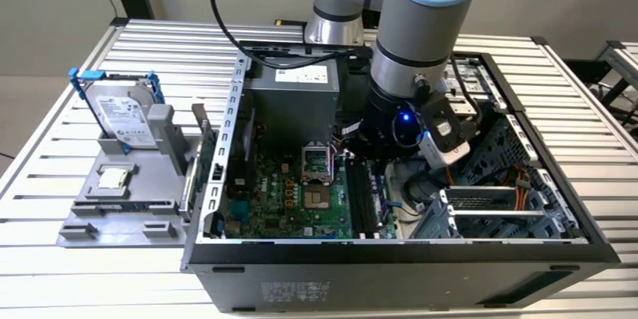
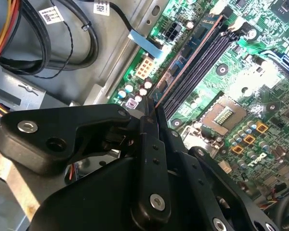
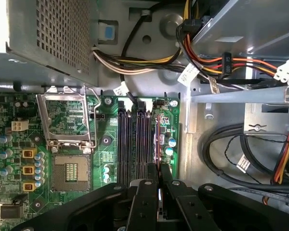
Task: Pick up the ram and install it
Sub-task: 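Insert the ram into the slot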
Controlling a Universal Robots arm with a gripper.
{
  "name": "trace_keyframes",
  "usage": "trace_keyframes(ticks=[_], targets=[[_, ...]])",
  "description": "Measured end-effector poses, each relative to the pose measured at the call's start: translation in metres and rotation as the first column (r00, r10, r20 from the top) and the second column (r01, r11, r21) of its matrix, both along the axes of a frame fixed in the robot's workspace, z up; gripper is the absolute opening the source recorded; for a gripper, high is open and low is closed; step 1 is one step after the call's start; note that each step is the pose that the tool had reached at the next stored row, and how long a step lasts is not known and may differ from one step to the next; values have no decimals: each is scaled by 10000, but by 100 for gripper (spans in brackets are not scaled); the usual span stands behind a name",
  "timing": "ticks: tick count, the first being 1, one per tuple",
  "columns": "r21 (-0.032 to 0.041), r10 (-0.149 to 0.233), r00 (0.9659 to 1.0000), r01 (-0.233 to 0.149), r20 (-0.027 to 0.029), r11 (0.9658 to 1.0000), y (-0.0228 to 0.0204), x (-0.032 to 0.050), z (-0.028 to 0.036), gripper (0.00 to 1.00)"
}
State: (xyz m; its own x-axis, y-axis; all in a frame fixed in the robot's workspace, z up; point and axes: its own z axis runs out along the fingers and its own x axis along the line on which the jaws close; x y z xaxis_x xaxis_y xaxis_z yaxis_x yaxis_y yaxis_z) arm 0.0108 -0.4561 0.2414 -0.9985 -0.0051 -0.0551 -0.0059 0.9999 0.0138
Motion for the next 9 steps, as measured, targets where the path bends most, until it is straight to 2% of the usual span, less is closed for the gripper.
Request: trace_keyframes(ticks=[9], targets=[[-1, -1, 10000, 1, 0, 10000, -17, -4, -64, 0]])
